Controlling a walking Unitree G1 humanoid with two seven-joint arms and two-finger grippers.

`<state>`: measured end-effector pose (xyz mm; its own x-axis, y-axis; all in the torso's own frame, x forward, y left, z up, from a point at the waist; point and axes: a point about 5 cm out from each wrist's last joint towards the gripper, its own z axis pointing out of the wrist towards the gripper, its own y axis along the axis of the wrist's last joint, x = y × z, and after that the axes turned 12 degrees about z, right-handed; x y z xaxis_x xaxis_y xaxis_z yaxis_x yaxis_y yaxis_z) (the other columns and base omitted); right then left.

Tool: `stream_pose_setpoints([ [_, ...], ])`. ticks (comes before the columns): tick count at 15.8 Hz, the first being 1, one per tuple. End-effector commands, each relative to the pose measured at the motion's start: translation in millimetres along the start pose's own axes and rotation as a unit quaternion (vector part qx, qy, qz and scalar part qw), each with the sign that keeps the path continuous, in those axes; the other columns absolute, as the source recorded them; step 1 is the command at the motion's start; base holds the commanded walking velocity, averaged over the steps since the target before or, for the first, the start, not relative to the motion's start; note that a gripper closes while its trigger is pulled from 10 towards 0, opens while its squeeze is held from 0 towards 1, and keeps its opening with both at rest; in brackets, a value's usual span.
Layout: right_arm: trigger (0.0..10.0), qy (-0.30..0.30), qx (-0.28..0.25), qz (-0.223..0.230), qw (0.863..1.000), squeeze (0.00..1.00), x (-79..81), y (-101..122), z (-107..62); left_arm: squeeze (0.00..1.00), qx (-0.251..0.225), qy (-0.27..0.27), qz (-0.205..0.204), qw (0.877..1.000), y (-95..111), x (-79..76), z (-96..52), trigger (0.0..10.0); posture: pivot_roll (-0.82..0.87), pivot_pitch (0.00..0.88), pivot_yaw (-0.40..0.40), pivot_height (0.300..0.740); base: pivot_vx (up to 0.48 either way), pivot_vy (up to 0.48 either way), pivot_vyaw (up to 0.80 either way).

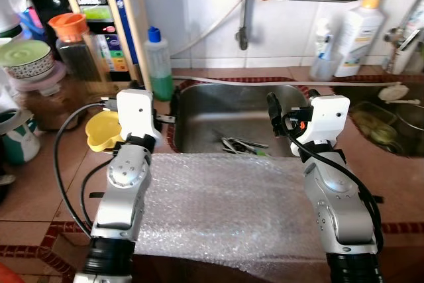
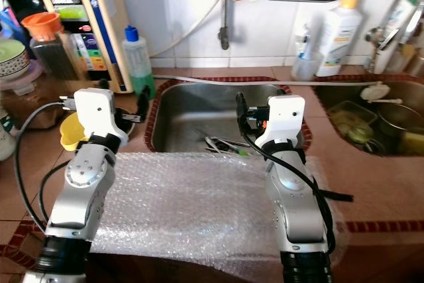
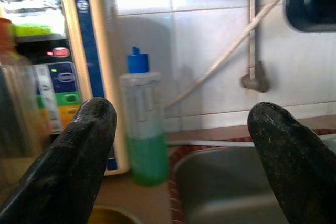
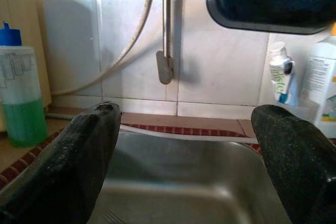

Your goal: Kitchen organization

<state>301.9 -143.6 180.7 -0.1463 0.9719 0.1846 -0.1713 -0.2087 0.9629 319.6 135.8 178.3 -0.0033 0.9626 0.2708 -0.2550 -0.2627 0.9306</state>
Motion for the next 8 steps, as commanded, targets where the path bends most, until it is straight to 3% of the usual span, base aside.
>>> stream_pose_setpoints([
  [1, 10.0, 0.005, 0.000, 0.004, 1.000, 1.00, 0.1, 3, 2.8, 0.00, 0.004, 0.021, 0.016, 1.000, 1, 8.1, 6.1, 10.0, -0.03, 0.004, 0.046, 0.740, 0.000, 0.000, 0.00],
  [5, 10.0, 0.019, 0.004, 0.009, 1.000, 1.00, 5.0, 3, 3.0, 0.00, 0.024, 0.084, 0.033, 0.996, -2, 34.4, 19.3, 10.0, -0.03, 0.000, 0.055, 0.740, 0.000, 0.000, 0.00],
  [7, 10.0, 0.023, 0.010, 0.011, 1.000, 1.00, 6.3, 0, 1.7, 0.00, 0.076, 0.154, 0.060, 0.983, -15, 55.6, 18.2, 10.0, -0.03, 0.000, 0.057, 0.740, 0.000, 0.000, 0.00],
  [8, 10.0, 0.031, 0.015, 0.013, 0.999, 1.00, 8.4, -1, 1.3, 0.00, 0.118, 0.193, 0.075, 0.971, -27, 67.9, 14.8, 10.0, -0.03, 0.000, 0.057, 0.740, 0.000, 0.000, 0.00],
])
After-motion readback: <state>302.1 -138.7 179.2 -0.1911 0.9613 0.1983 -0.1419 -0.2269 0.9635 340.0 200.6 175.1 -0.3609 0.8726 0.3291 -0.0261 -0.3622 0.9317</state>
